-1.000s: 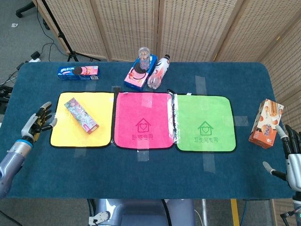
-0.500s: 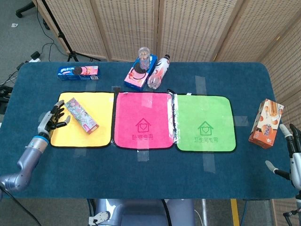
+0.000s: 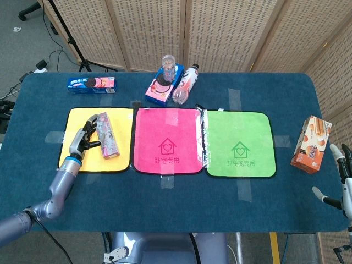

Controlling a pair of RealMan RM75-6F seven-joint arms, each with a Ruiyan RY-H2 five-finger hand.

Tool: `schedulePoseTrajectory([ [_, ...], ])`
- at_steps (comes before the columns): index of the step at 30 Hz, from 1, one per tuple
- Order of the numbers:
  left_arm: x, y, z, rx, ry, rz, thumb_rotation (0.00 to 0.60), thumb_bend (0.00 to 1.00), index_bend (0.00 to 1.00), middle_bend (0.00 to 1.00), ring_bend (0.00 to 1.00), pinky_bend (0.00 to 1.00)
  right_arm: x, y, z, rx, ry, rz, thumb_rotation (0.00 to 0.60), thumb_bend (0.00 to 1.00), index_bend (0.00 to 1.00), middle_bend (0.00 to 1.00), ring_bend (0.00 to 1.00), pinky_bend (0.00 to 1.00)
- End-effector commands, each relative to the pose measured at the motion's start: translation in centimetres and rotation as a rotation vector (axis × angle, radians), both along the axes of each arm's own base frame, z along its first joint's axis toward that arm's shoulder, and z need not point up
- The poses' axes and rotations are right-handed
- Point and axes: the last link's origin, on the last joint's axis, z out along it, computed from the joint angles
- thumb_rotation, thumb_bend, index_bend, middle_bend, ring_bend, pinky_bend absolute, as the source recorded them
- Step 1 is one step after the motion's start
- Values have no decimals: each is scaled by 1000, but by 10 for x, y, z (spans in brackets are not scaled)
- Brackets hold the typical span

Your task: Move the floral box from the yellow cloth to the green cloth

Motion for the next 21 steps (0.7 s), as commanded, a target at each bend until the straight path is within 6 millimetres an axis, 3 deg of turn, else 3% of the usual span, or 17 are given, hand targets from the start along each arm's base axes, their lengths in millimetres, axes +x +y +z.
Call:
schedulePoseTrajectory([
  [1,13,0,-10,-1,-9,-16,600,464,0,0,0,0,0,0,0,1,0,0,600,0,0,0,0,0],
  [21,91,-4,-66,-14,-54,-103,600,463,0,0,0,0,-5,-4,2,4,-14,-20,600,0,0,0,0,0],
])
